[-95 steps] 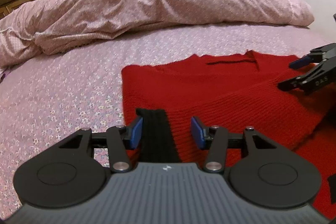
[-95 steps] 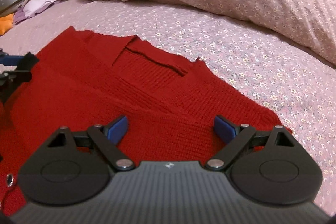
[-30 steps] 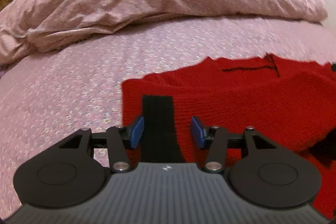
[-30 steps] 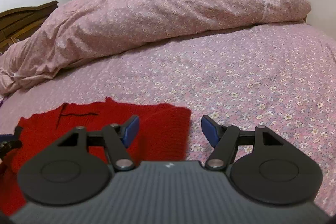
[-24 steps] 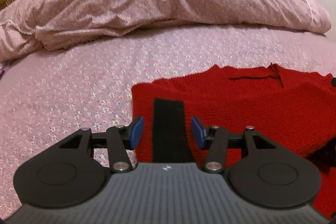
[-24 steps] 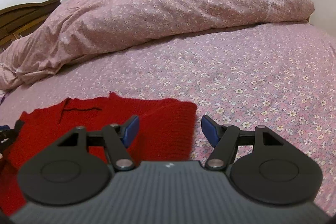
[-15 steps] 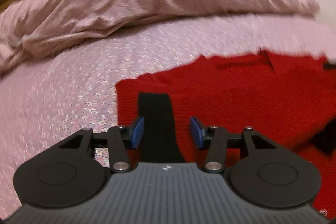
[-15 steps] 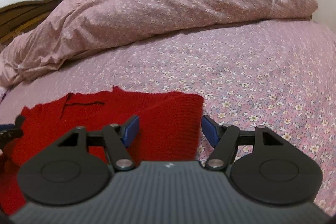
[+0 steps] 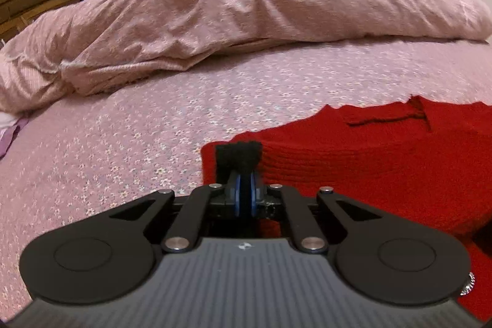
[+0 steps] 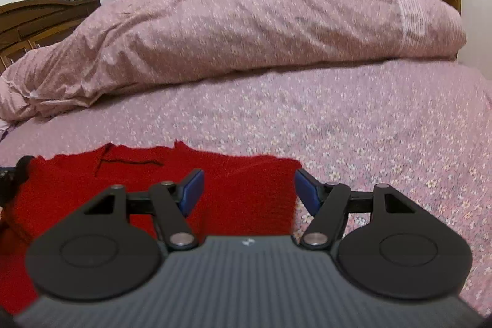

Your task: Fold small clothes

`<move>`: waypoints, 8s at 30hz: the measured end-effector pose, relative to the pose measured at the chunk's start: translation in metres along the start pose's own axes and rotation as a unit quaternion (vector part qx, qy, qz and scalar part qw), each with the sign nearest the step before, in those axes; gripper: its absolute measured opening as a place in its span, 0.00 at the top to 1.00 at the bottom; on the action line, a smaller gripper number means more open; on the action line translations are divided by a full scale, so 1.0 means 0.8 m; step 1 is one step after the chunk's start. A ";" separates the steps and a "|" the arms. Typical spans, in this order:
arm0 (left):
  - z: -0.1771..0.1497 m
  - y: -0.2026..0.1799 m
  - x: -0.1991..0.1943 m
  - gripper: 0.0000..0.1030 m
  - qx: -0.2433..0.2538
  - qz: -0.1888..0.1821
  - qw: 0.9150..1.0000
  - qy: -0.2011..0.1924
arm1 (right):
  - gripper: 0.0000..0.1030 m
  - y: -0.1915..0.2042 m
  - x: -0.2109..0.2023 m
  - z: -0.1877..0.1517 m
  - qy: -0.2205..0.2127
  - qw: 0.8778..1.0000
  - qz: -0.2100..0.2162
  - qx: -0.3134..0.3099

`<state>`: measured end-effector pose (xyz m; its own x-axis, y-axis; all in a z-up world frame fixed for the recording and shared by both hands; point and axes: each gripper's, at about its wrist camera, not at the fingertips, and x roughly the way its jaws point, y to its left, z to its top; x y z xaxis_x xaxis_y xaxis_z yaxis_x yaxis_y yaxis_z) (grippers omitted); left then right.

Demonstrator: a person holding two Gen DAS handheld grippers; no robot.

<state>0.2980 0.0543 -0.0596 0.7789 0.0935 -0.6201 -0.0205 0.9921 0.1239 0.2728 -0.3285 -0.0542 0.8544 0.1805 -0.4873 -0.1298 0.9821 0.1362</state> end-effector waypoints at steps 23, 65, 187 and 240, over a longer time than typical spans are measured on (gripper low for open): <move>-0.034 0.041 -0.058 0.62 -0.017 0.017 1.000 0.020 | 0.35 0.029 -0.013 -0.011 0.075 0.996 -0.013 0.044; -0.179 0.090 -0.316 0.44 -0.077 -0.001 0.994 0.076 | 0.35 0.038 -0.260 -0.153 0.088 0.990 -0.024 0.109; -0.004 0.073 -0.204 0.84 -0.171 -0.172 0.970 -0.030 | 0.91 0.009 -0.176 0.007 -0.044 0.971 0.182 0.150; 0.093 0.051 -0.015 0.34 -0.104 -0.099 0.989 0.028 | 0.27 0.032 0.000 0.024 0.036 0.990 0.094 0.094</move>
<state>0.3341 0.0876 0.0107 0.7452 -0.1059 -0.6584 -0.0037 0.9866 -0.1629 0.2790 -0.3040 -0.0340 0.7850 0.3697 -0.4971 -0.1818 0.9045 0.3857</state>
